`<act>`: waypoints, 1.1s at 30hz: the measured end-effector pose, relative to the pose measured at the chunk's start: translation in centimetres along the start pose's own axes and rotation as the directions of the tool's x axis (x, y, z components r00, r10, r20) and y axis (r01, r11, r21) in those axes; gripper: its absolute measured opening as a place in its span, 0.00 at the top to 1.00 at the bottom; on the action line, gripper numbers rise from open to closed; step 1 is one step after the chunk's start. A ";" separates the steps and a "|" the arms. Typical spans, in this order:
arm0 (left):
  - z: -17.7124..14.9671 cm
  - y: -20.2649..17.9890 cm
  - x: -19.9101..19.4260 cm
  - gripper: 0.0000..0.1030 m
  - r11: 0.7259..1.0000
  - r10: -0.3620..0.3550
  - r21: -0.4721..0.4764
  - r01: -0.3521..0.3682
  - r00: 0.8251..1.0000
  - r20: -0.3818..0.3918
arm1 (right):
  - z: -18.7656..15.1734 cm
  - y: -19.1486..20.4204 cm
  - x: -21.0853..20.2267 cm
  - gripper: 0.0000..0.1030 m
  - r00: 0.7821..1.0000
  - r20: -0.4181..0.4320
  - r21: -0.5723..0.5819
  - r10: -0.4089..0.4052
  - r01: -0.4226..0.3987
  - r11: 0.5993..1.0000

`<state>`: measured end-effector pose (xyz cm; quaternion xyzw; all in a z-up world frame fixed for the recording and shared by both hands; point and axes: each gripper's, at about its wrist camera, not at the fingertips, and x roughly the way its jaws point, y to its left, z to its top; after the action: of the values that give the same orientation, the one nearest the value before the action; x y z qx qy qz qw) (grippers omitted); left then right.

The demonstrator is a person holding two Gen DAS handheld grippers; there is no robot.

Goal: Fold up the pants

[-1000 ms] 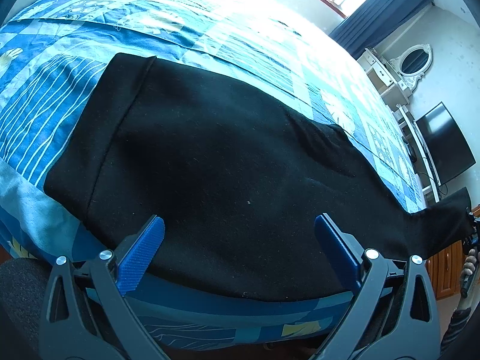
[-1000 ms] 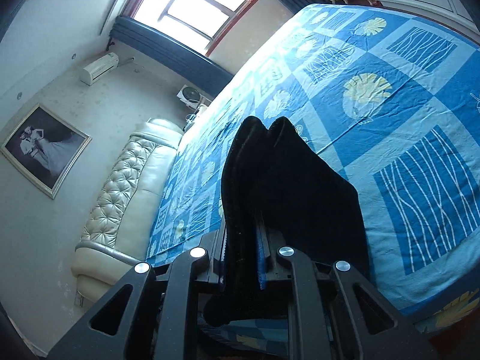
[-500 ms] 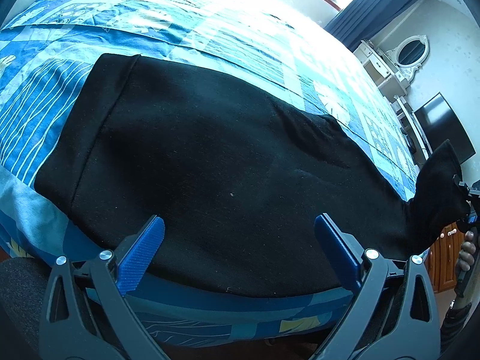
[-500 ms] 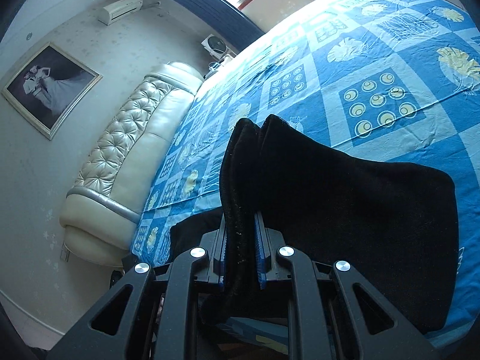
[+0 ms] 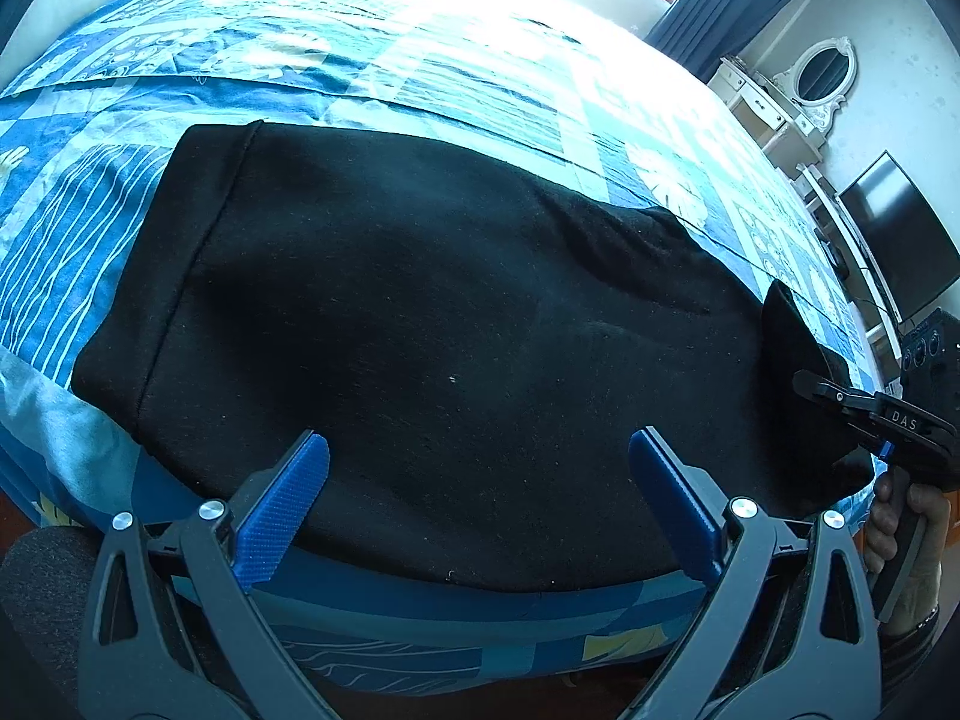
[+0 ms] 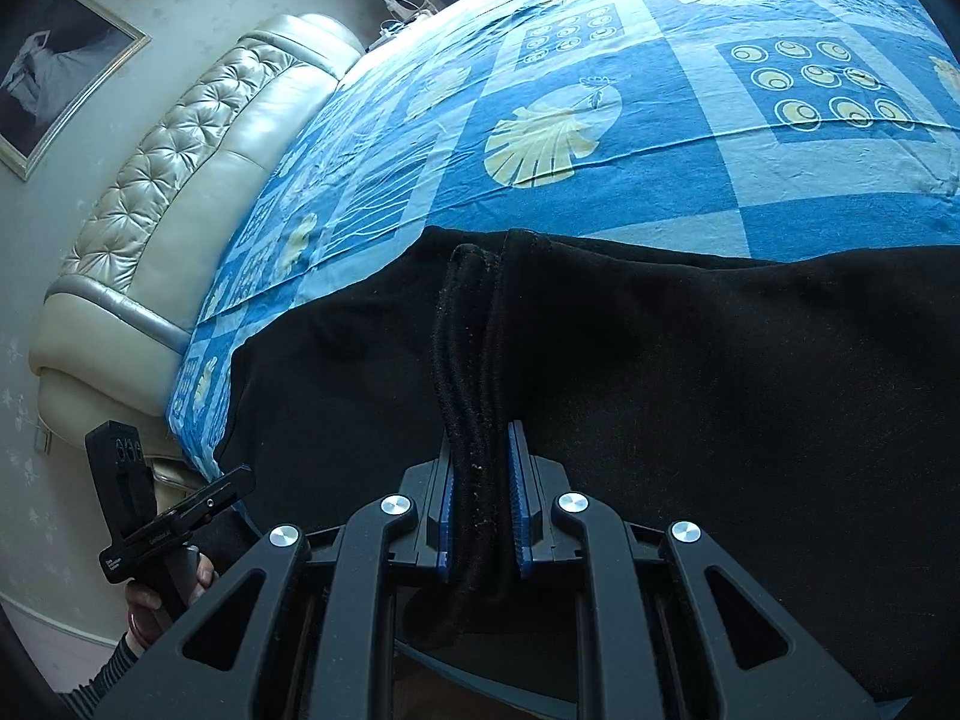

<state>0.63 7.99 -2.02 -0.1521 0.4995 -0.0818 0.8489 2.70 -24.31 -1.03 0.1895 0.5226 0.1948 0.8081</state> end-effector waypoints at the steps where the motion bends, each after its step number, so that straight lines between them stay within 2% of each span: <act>1: 0.0 0.0 0.0 0.03 1.000 0.002 0.003 -0.002 1.000 -0.001 | -0.1 0.1 0.4 0.85 1.000 -0.007 -0.004 -0.008 0.008 1.000; 6: -0.1 -0.2 0.1 0.03 1.000 -0.002 0.009 0.002 1.000 -0.004 | -0.4 0.3 1.5 0.85 0.999 -0.024 0.010 -0.021 0.021 1.000; 10: -0.1 -0.1 0.1 0.03 1.000 -0.005 0.005 0.005 1.000 -0.005 | -0.7 0.1 1.9 0.74 0.999 -0.038 0.040 0.021 -0.019 0.999; 15: -0.3 -0.2 0.0 0.03 1.000 -0.003 0.008 0.003 1.000 -0.005 | -1.0 0.4 2.2 0.70 0.998 -0.049 0.052 0.041 -0.039 0.998; 22: -0.4 -0.3 -0.1 0.03 1.000 -0.001 0.009 0.001 1.000 -0.005 | -1.5 1.2 3.0 0.68 0.997 -0.067 0.033 0.050 -0.048 0.998; 33: -0.7 -0.8 0.0 0.03 1.000 0.001 0.019 -0.001 1.000 -0.007 | -1.7 0.6 3.2 0.67 0.994 -0.063 0.074 0.094 -0.089 0.993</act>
<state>0.04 7.15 -2.04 -0.1436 0.5017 -0.0865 0.8487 2.25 -21.95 -3.85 0.2354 0.5465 0.2190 0.7733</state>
